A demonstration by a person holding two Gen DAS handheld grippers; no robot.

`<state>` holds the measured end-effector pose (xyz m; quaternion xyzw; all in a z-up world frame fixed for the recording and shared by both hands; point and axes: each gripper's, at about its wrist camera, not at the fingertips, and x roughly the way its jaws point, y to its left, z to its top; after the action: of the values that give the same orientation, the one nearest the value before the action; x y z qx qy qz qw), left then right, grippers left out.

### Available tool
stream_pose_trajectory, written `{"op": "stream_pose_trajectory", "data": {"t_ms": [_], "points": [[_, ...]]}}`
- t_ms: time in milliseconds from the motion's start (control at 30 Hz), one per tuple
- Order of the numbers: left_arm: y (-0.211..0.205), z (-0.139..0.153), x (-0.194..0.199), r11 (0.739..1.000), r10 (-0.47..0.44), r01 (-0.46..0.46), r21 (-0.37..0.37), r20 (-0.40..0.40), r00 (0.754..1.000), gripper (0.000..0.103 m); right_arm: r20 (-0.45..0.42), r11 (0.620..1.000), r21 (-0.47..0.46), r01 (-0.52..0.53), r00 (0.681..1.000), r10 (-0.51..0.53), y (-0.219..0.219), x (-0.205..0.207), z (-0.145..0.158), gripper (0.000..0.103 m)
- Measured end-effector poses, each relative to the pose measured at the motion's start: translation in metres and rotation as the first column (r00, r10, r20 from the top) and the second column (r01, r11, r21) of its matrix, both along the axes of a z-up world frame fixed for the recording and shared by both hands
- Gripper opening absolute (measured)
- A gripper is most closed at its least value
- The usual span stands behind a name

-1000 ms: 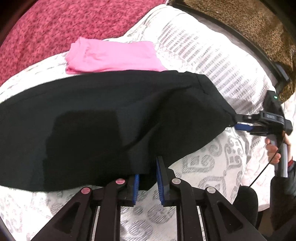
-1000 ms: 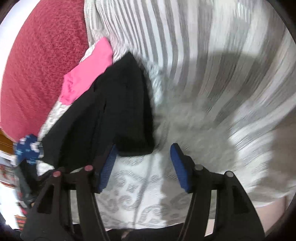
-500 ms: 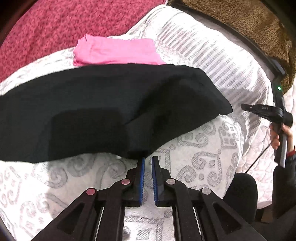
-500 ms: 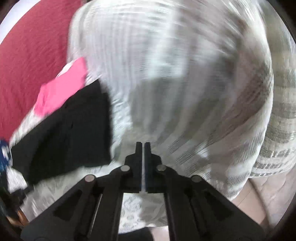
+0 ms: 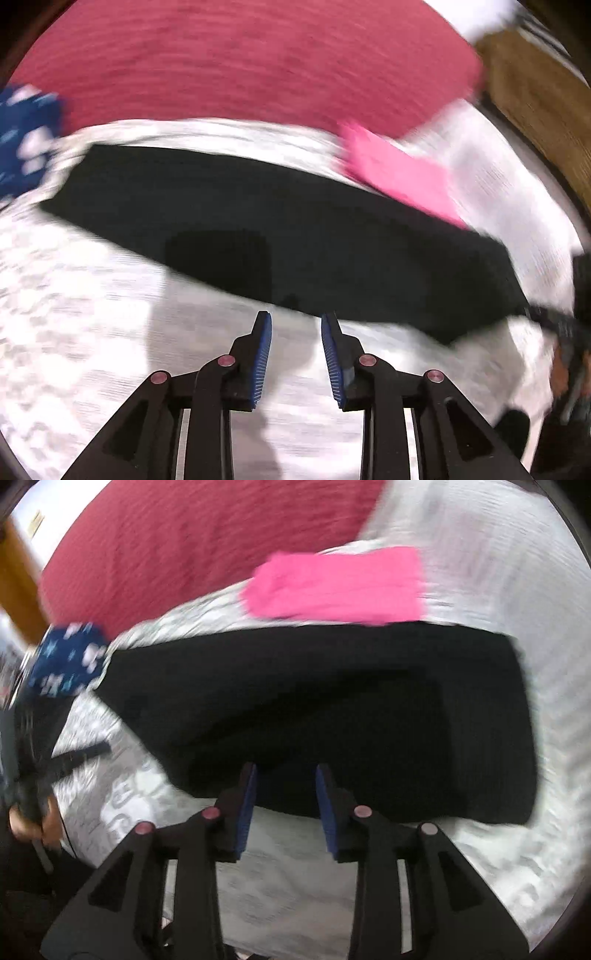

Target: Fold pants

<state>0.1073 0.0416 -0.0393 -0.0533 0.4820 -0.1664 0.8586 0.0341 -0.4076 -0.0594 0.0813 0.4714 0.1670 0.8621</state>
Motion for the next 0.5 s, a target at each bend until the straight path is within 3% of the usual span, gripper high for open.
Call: {"op": "stream_pose_trajectory", "data": {"t_ms": [200,333,400,500], "points": [[0.129,0.01,0.043,0.962,0.274,-0.274,-0.021,0.046,0.961,0.027,-0.027,0.983,-0.074,-0.168,0.986,0.166,0.081,0.034,0.003,0.045],[0.187,0.004,0.078,0.931,0.361,-0.357,-0.07,0.059,0.931,0.027,-0.031,0.958,-0.131,-0.255,0.967,0.253,0.145,0.059,0.008,0.045],[0.21,-0.003,0.098,0.915,0.396,-0.389,-0.108,0.056,0.916,0.027,-0.01,0.936,-0.141,-0.323,0.946,0.324,0.185,0.079,0.018,0.045],[0.24,-0.023,0.124,0.871,0.45,-0.442,-0.216,-0.011,0.893,0.027,0.033,0.887,-0.153,-0.436,0.895,0.446,0.247,0.112,0.033,0.045]]}}
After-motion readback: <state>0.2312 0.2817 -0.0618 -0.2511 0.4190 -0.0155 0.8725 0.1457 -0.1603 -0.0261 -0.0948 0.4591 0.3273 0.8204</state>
